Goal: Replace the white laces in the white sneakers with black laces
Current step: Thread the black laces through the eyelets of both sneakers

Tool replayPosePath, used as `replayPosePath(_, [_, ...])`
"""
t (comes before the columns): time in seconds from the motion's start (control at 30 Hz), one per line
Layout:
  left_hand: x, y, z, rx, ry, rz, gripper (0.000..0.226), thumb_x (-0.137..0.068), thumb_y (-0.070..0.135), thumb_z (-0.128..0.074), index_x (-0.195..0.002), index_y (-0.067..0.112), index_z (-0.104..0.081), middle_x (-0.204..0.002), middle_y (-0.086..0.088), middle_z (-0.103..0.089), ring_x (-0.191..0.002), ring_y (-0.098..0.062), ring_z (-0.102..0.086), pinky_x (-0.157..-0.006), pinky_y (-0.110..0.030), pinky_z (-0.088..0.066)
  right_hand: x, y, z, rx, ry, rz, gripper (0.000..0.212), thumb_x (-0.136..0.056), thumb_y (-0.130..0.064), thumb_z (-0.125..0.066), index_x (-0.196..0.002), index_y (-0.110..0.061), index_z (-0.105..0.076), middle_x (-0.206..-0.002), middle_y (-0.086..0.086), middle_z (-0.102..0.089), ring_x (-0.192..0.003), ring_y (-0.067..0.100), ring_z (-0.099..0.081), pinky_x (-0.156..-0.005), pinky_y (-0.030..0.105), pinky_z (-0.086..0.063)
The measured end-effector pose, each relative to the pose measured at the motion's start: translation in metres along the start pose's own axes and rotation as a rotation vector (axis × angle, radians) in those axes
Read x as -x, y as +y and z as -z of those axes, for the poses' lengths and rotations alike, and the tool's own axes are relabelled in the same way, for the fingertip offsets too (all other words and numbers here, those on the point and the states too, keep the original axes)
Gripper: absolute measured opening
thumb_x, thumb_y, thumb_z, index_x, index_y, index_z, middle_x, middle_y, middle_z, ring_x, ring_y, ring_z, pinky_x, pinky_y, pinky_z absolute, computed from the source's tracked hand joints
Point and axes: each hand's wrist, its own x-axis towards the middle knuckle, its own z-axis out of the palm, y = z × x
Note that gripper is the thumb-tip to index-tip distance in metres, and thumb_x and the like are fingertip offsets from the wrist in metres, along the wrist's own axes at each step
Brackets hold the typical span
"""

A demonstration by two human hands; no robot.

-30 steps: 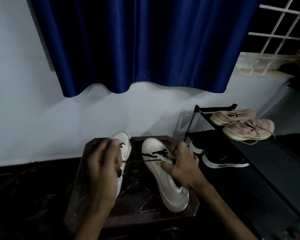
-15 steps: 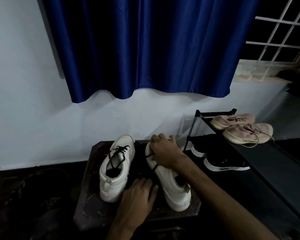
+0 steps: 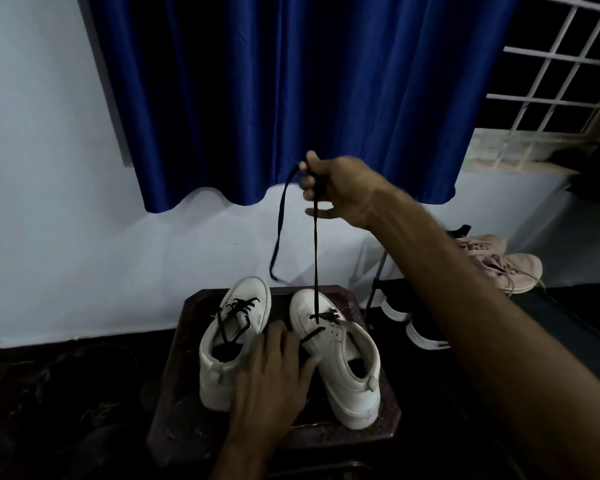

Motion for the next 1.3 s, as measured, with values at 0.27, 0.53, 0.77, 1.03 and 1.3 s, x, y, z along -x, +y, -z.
replayPosePath(0.27, [-0.144, -0.010, 0.057, 1.343, -0.242, 0.766, 0.060, -0.101, 0.054, -0.022, -0.103, 0.016, -0.067, -0.110, -0.005, -0.070, -0.099, -0.021, -0.062, -0.088, -0.043, -0.051, 0.004, 0.005, -0.012, 0.125, -0.075, 0.151, 0.028, -0.102, -0.032, -0.045, -0.086, -0.019, -0.064, -0.064, -0.007, -0.055, -0.061, 0.009, -0.050, -0.074, 0.030, -0.045])
replayPosePath(0.53, [-0.246, -0.052, 0.099, 1.977, -0.151, 0.922, 0.050, -0.106, 0.037, -0.021, -0.080, 0.012, -0.055, -0.052, 0.001, -0.060, -0.042, -0.012, -0.050, -0.045, -0.024, -0.053, 0.022, 0.049, -0.013, 0.344, -0.168, 0.108, 0.027, -0.102, -0.026, -0.048, -0.084, -0.014, -0.064, -0.070, -0.001, -0.062, -0.059, 0.009, -0.052, -0.075, 0.032, -0.043])
replayPosePath(0.77, [-0.267, -0.078, 0.117, 1.644, 0.173, 0.963, 0.038, -0.106, 0.029, -0.032, -0.073, 0.022, -0.049, -0.049, 0.009, -0.039, -0.034, -0.006, -0.023, -0.033, -0.020, -0.014, 0.024, 0.094, -0.012, 0.297, -0.215, 0.054, 0.029, -0.102, -0.022, -0.049, -0.081, -0.010, -0.065, -0.072, 0.005, -0.065, -0.067, 0.015, -0.055, -0.077, 0.036, -0.047])
replayPosePath(1.03, [-0.206, -0.031, 0.081, 1.204, -0.187, 0.435, 0.024, -0.102, 0.013, -0.041, -0.097, 0.017, -0.065, -0.073, 0.005, -0.058, -0.048, -0.005, -0.037, -0.037, -0.013, -0.022, 0.038, 0.128, 0.040, 1.129, -0.094, 0.037, 0.034, -0.096, -0.035, -0.054, -0.114, -0.007, -0.063, -0.102, 0.001, -0.065, -0.101, 0.021, -0.059, -0.084, 0.029, -0.045])
replayPosePath(1.3, [-0.116, 0.013, -0.026, 1.043, -0.387, 0.397, 0.025, -0.090, 0.026, -0.062, -0.067, 0.022, -0.072, -0.075, 0.006, -0.072, -0.069, -0.005, -0.062, -0.078, -0.031, -0.052, 0.056, 0.158, 0.055, 1.222, -0.092, -0.038, 0.032, -0.101, -0.029, -0.045, -0.108, -0.006, -0.067, -0.106, 0.015, -0.068, -0.096, 0.028, -0.063, -0.078, 0.033, -0.046])
